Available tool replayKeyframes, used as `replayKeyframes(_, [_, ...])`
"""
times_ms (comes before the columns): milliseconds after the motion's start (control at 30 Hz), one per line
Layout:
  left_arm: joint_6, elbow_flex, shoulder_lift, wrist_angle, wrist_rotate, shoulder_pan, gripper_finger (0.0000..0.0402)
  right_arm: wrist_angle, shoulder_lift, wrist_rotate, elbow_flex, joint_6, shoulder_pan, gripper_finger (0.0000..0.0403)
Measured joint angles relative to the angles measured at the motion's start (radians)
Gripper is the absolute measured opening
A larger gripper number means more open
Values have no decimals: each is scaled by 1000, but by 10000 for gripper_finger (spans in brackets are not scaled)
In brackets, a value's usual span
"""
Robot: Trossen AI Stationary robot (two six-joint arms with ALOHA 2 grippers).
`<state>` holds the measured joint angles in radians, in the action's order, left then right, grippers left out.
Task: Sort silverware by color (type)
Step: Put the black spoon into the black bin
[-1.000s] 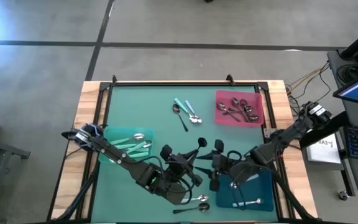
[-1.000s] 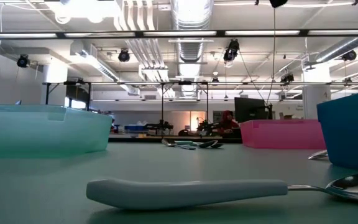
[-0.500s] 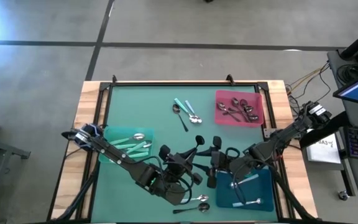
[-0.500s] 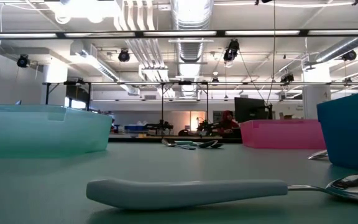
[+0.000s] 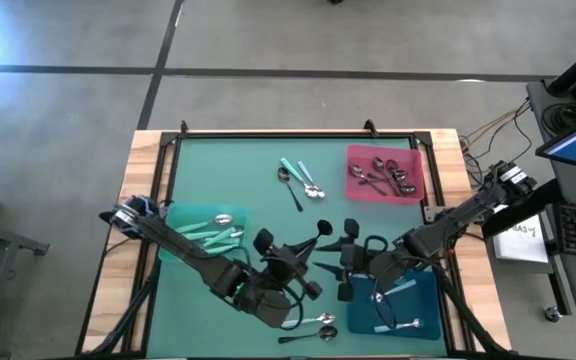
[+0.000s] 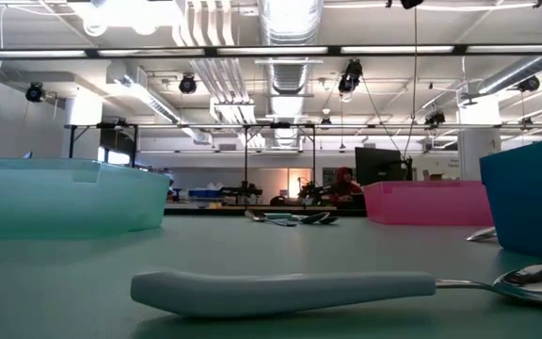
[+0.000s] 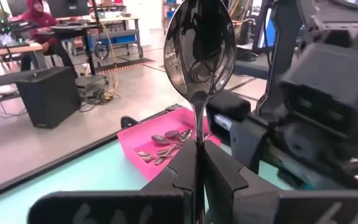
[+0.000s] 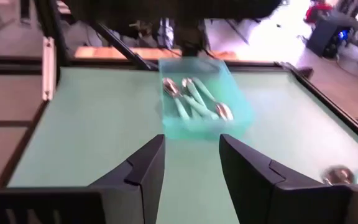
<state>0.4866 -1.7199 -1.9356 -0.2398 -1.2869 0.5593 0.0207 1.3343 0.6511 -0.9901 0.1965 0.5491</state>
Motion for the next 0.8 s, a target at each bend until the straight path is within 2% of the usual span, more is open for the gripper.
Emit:
replayKeyframes(100, [18, 0, 35, -91, -25, 16, 0, -96, -47, 4, 0, 36, 0, 152])
replayKeyframes(233, [127, 0, 72, -261, -114, 27, 0, -143, -113, 5, 2, 24, -7, 155])
replayKeyframes(433, [500, 0, 86, -666, -125, 29, 0, -184, -211, 5, 50, -9, -59, 153])
replayKeyframes(633, [951, 1, 85, -1093, -101, 29, 0, -255, -330, 1, 168, 86, -174, 155])
replayKeyframes(700, [1029, 2, 85, -1165, -85, 29, 0, -254, -367, -14, 224, 123, -220, 155])
replayKeyframes(800, [1042, 8, 85, -1178, -61, 29, 0, -220, -417, -65, 308, 176, -294, 155])
